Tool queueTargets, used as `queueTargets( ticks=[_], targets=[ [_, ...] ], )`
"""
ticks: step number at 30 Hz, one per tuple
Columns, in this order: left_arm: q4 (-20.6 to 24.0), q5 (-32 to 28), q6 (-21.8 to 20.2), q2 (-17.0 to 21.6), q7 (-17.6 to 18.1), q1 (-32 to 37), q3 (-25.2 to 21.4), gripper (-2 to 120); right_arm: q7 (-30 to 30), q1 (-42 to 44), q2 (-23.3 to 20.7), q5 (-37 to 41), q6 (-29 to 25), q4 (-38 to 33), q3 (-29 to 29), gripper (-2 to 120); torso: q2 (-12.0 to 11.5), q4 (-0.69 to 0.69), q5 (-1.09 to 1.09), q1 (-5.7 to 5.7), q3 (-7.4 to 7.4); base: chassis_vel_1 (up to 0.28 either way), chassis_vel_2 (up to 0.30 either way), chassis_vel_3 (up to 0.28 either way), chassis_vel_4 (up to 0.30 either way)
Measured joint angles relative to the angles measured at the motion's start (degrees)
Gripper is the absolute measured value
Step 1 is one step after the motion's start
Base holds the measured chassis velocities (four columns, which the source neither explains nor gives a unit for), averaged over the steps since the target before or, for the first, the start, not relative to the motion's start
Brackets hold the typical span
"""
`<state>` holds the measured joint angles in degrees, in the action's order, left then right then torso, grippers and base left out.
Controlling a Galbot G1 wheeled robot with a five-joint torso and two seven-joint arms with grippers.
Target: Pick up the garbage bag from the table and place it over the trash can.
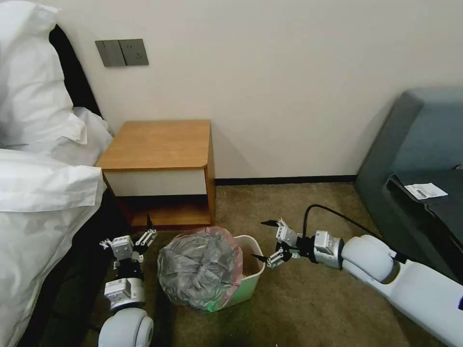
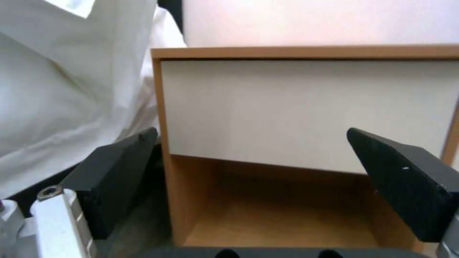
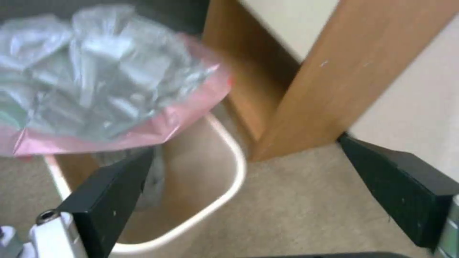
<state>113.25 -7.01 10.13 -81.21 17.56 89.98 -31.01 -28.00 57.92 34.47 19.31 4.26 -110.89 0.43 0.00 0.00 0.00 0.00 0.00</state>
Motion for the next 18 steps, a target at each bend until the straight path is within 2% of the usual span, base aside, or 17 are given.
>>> queueTargets(
  ticks=[1, 2, 3, 4, 5, 7, 9, 10, 11, 12, 14, 15, 16, 18],
  targets=[
    [0.00, 0.00, 0.00, 0.00, 0.00, 0.00, 0.00, 99, 0.00, 0.00, 0.00, 0.00, 0.00, 0.00, 0.00, 100, 0.00, 0.00, 0.00, 0.00, 0.00, 0.000, 0.000, 0.000, 0.000],
    [1.39, -2.85, -1.19, 0.41, -0.25, 0.44, 0.44, 99, -0.58, 2.08, 0.25, -0.73, -1.15, -0.66, 3.13, 100, 0.00, -0.02, -0.01, 0.00, 0.00, 0.000, 0.000, 0.000, 0.000],
    [4.89, -11.99, -5.88, 1.72, -0.35, 2.02, 1.32, 99, -1.38, 4.49, 1.30, -2.40, -3.29, -1.44, 6.71, 100, 0.00, -0.03, -0.02, 0.00, 0.00, 0.000, 0.000, 0.000, 0.000],
    [7.12, -17.01, -8.73, 2.66, -0.34, 3.19, 1.64, 100, -1.42, 5.46, 2.15, -3.22, -4.45, -1.75, 8.12, 100, 0.00, -0.02, -0.02, 0.00, 0.00, 0.000, 0.000, 0.000, 0.000],
    [7.12, -17.01, -8.73, 2.66, -0.34, 3.19, 1.64, 100, -1.42, 5.46, 2.15, -3.22, -4.45, -1.75, 8.12, 100, 0.00, -0.02, -0.02, 0.00, 0.00, 0.000, 0.000, 0.000, 0.000],
    [12.57, -26.17, -14.33, 5.17, -1.44, 6.42, 1.81, 99, -0.39, 7.51, 6.06, -6.62, -7.83, -2.55, 10.76, 100, 0.00, 0.01, 0.01, 0.00, 0.00, 0.000, 0.000, 0.000, 0.000],
    [12.90, -26.54, -14.65, 5.36, -1.67, 6.66, 1.80, 99, -0.20, 7.64, 6.47, -6.95, -8.09, -2.59, 10.87, 100, 0.00, 0.01, 0.00, 0.00, 0.00, 0.000, 0.000, 0.000, 0.000],
    [16.32, -28.71, -17.05, 7.87, -5.03, 9.26, 1.69, 99, 3.16, 8.59, 12.03, -10.53, -10.47, -2.84, 11.05, 100, 0.00, 0.00, 0.01, 0.00, 0.00, 0.000, 0.000, 0.000, 0.000],
    [18.07, -29.00, -17.46, 9.66, -6.54, 10.57, 1.71, 99, 5.21, 8.77, 15.61, -12.01, -11.16, -2.83, 10.47, 100, 0.00, 0.01, 0.00, 0.00, -0.01, 0.000, 0.000, 0.000, 0.000],
    [18.07, -29.00, -17.46, 9.66, -6.54, 10.57, 1.71, 99, 5.21, 8.77, 15.61, -12.01, -11.16, -2.83, 10.47, 100, 0.00, 0.01, 0.00, 0.00, -0.01, 0.000, 0.000, 0.000, 0.000],
    [20.82, -28.08, -18.65, 12.29, -6.89, 12.24, 1.75, 99, 6.50, 8.78, 19.93, -13.43, -12.14, -2.39, 9.74, 100, 0.00, 0.02, 0.00, 0.00, 0.00, 0.000, 0.000, 0.000, 0.000],
    [21.93, -26.39, -19.41, 13.42, -5.20, 12.84, 2.10, 99, 6.70, 8.78, 21.97, -14.21, -12.94, -1.69, 9.56, 100, 0.00, 0.02, -0.01, 0.00, 0.00, 0.000, 0.000, 0.000, 0.000],
    [21.93, -26.39, -19.41, 13.42, -5.20, 12.84, 2.10, 99, 6.70, 8.78, 21.97, -14.21, -12.94, -1.69, 9.56, 100, 0.00, 0.02, -0.01, 0.00, 0.00, 0.000, 0.000, 0.000, 0.000],
    [22.86, -23.14, -20.99, 14.32, 0.35, 12.86, 3.74, 99, 6.98, 8.82, 23.65, -14.77, -14.17, -0.27, 9.58, 100, 0.00, 0.01, -0.01, 0.00, 0.00, 0.000, 0.000, 0.000, 0.000]
  ],
)
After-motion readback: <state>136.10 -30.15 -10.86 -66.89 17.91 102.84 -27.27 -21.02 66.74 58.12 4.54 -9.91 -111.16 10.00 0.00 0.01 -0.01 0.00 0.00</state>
